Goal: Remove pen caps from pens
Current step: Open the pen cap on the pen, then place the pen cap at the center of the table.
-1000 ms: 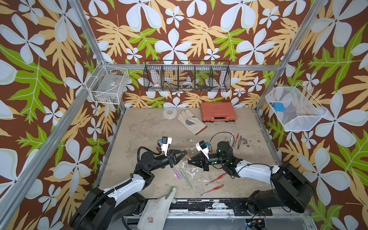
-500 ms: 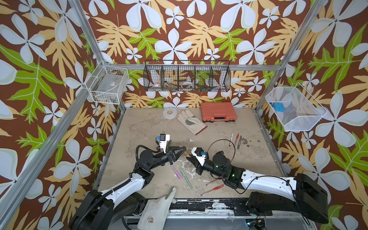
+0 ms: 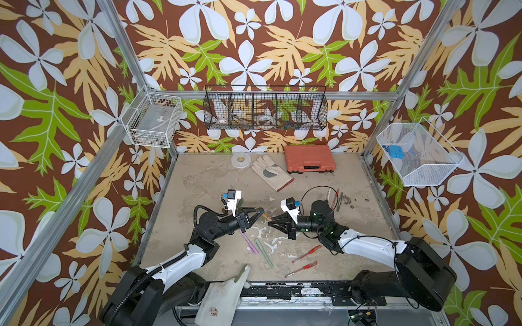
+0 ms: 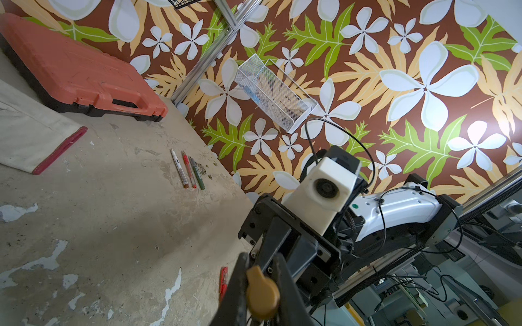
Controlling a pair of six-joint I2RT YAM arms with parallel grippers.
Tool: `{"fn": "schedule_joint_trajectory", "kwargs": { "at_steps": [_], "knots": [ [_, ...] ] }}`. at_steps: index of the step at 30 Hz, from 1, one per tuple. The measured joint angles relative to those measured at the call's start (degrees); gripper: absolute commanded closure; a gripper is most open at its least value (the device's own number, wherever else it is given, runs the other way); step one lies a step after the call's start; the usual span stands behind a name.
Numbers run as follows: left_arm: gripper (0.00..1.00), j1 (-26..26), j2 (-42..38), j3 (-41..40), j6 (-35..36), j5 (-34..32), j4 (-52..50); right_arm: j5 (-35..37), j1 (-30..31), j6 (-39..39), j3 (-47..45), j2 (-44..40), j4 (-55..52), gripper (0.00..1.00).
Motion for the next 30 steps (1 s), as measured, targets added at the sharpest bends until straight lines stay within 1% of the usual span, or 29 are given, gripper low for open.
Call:
{"fn": "schedule_joint_trajectory", "kwargs": {
  "at_steps": [2,4,5,7,9,12,14,17,20,24,27,30],
  "knots": [
    [1.0,0.1,0.0,0.0,0.0,0.0,0.0,-2.3,-0.4,1.5,0.2,1.0,1.0,1.0],
    [1.0,1.2,-0.7,-0.1,-0.5,-2.5,1.6,-2.3,-0.5,1.6,-0.5,0.3,-2.6,1.0],
    [1.0,1.6,-1.1,0.0,-0.7,-4.9,2.8,-1.5,0.2,0.9,-0.6,-0.6,-5.7,1.0],
    [1.0,1.6,-1.9,0.2,-1.0,-6.4,4.3,4.0,3.5,-1.4,-0.9,-3.8,-11.0,1.0],
    [1.0,1.7,-2.6,0.7,-1.7,-8.7,4.4,12.6,7.0,-4.0,-0.9,-6.8,-13.7,1.0],
    [1.0,1.9,-3.1,1.2,-1.9,-11.4,4.1,23.5,8.2,-6.4,-1.8,-9.0,-16.6,1.0],
    [1.0,1.9,-3.1,1.5,-1.9,-12.4,3.7,28.0,8.3,-7.1,-2.2,-9.9,-18.0,1.0],
    [1.0,2.0,-3.4,1.6,-1.9,-14.3,2.4,32.2,8.5,-7.8,-2.8,-11.3,-18.6,1.0],
    [1.0,2.1,-4.6,2.4,-0.3,-17.8,-2.4,34.9,6.9,-7.8,-3.6,-13.0,-19.0,1.0],
    [1.0,2.1,-4.2,5.9,2.7,-22.7,-11.1,38.2,4.0,-6.1,-4.1,-14.5,-19.4,1.0],
    [1.0,2.1,-1.5,8.2,4.3,-26.7,-18.1,40.4,2.5,-4.6,-4.2,-14.8,-19.8,1.0],
    [1.0,2.1,3.5,11.0,5.7,-29.5,-24.8,43.0,1.2,-3.2,-4.1,-14.6,-20.2,1.0]
  ]
}}
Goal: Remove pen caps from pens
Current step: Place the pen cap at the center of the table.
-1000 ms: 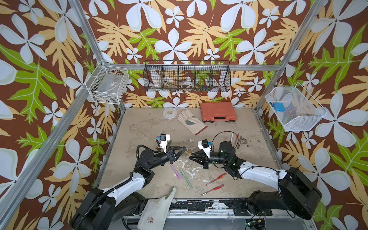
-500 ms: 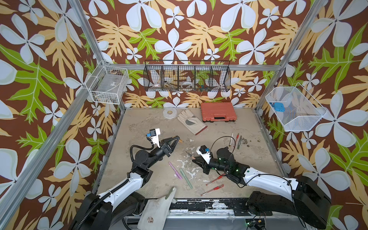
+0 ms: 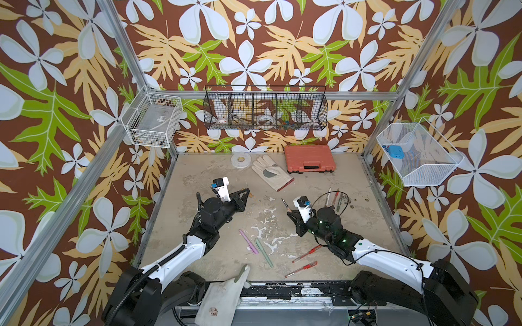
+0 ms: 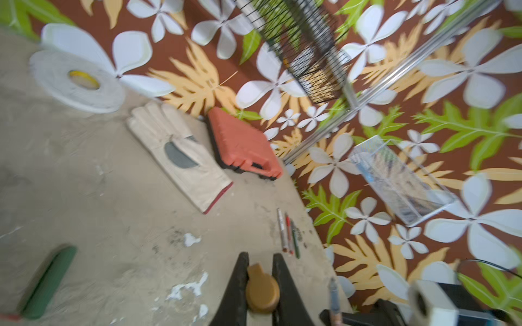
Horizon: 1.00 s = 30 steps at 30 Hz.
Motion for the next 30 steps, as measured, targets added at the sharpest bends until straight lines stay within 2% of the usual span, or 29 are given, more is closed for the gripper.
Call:
{"fn": "schedule_joint_trajectory", "kwargs": {
  "at_steps": [10,19,30],
  "knots": [
    [1.0,0.1,15.3,7.6,3.4,-3.9,-12.1,5.5,-6.6,5.5,0.4,1.5,-3.7,1.0],
    [1.0,0.1,25.8,12.3,7.3,-5.2,-15.6,5.8,-7.5,7.1,0.4,1.8,-4.4,1.0],
    [0.91,0.1,32.5,15.4,10.0,-6.5,-18.5,5.8,-8.3,7.6,0.5,2.3,-5.2,1.0]
  ]
}}
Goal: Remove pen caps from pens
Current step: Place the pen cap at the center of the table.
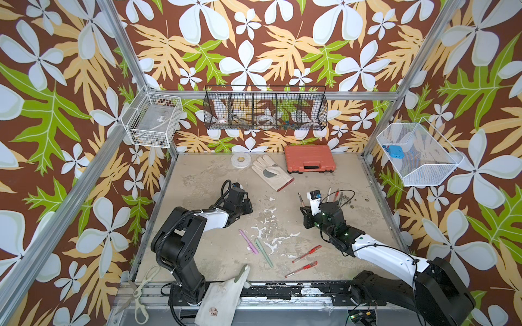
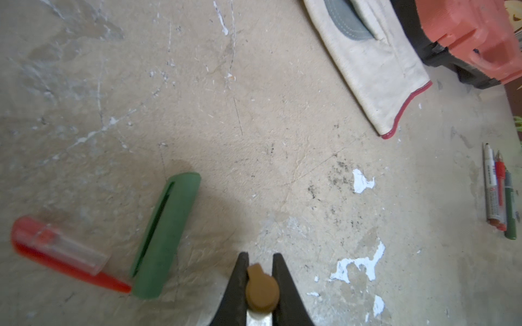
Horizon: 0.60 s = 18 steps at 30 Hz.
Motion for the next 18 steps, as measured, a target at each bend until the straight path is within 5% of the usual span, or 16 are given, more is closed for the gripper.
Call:
{"fn": "schedule_joint_trajectory", "kwargs": {
  "at_steps": [18],
  "knots": [
    [0.52,0.1,-1.3,-0.1,0.8,-0.4,-1.5,-1.7,-5.7,1.3,-1.9,-1.9,0.0,1.0]
  ]
}}
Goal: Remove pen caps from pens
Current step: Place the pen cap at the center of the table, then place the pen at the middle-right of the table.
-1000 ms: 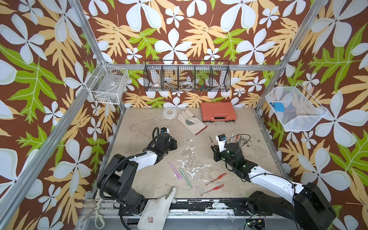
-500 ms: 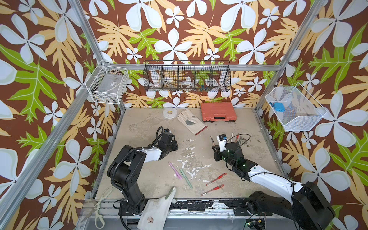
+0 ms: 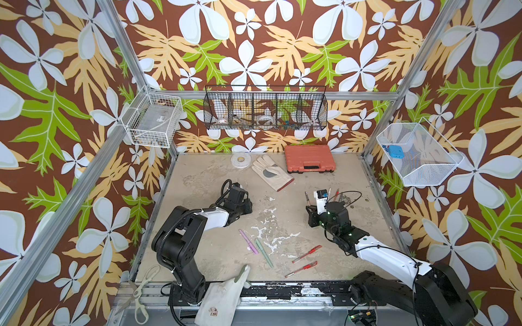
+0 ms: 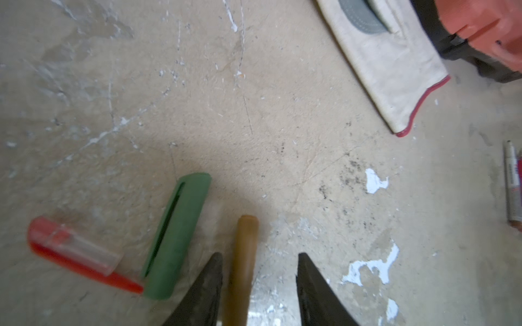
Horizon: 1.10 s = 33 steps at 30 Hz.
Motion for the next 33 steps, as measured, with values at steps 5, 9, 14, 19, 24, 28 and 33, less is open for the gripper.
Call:
{"fn": "schedule_joint_trajectory", "kwargs": {
  "at_steps": [5,9,14,19,24,28,33],
  "knots": [
    [0.48,0.0,-7.0,-4.4,0.8,2.8,3.2,1.7,-7.0,3.2,0.2,0.3,-1.8,1.0],
    [0.46,-1.3,-13.6,-9.1,0.9,4.6,8.0,4.7,-13.9,7.0,3.0,2.4,-4.8,0.99],
    [0.46,-3.5,-18.1,-12.0,1.1,6.0,12.3,6.3,-23.3,10.1,6.1,9.8,-5.4,0.95],
    [0.46,-3.6,-19.1,-12.8,1.0,6.0,12.7,7.5,-29.1,11.8,11.8,20.4,-7.4,0.95],
    [0.46,-3.6,-19.8,-13.0,1.0,6.0,12.8,7.9,-30.9,11.7,18.2,28.0,-10.0,0.9],
    [0.46,-3.6,-20.3,-13.2,1.0,5.8,12.8,7.4,-32.6,11.8,21.6,32.3,-12.6,0.86],
    [0.46,-3.6,-20.5,-13.3,1.0,5.3,12.9,7.1,-33.3,11.6,24.9,35.7,-15.4,0.79]
  ]
}}
